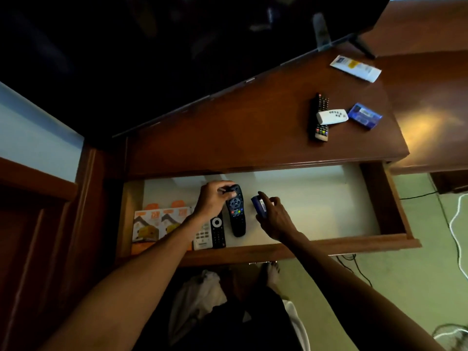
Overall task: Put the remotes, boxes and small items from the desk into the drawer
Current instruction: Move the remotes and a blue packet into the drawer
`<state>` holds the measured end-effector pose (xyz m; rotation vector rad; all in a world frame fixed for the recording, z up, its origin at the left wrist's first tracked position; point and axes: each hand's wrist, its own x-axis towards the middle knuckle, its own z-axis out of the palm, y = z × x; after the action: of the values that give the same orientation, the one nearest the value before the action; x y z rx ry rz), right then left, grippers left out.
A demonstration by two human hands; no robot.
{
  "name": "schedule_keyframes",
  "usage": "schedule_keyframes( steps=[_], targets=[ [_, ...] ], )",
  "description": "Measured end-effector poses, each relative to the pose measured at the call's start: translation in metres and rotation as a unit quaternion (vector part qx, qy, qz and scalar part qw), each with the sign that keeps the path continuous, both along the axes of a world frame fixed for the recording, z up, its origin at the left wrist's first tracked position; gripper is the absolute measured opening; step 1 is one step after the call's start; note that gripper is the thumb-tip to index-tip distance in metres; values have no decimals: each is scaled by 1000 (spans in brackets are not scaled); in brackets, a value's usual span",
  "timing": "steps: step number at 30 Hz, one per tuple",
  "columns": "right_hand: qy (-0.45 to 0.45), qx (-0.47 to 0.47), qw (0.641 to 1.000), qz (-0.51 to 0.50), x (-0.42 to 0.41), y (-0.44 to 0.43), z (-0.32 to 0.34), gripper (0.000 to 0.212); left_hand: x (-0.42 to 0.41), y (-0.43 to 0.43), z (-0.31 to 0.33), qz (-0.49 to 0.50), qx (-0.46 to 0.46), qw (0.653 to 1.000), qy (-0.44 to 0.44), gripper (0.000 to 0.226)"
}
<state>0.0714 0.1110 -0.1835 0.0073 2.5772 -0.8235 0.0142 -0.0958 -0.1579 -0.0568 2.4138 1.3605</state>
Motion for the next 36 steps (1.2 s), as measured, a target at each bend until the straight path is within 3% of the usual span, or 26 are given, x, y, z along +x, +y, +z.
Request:
schedule_keyframes(
  steps=[10, 18, 27, 30, 36],
  targets=[
    [-39, 10, 999, 15, -1, -11, -27, 75, -10, 5, -46, -85, -200, 975, -34, 30],
    [-82, -23, 996, 30, -1, -21, -32, 85, -8, -1, -55, -132, -284, 950, 9, 30],
    [-120, -33, 991, 54, -6, -19, -24, 83, -5, -7, -56, -193, -319, 928, -15, 42],
    [-117, -8, 990, 75, -9, -9, -12, 81, -2, -4, -46, -178, -300, 937, -1, 42],
    [-32, -16, 999, 21, -24, 43, 37, 46, -6, 20, -1, -136, -178, 971, 83, 33]
  ],
)
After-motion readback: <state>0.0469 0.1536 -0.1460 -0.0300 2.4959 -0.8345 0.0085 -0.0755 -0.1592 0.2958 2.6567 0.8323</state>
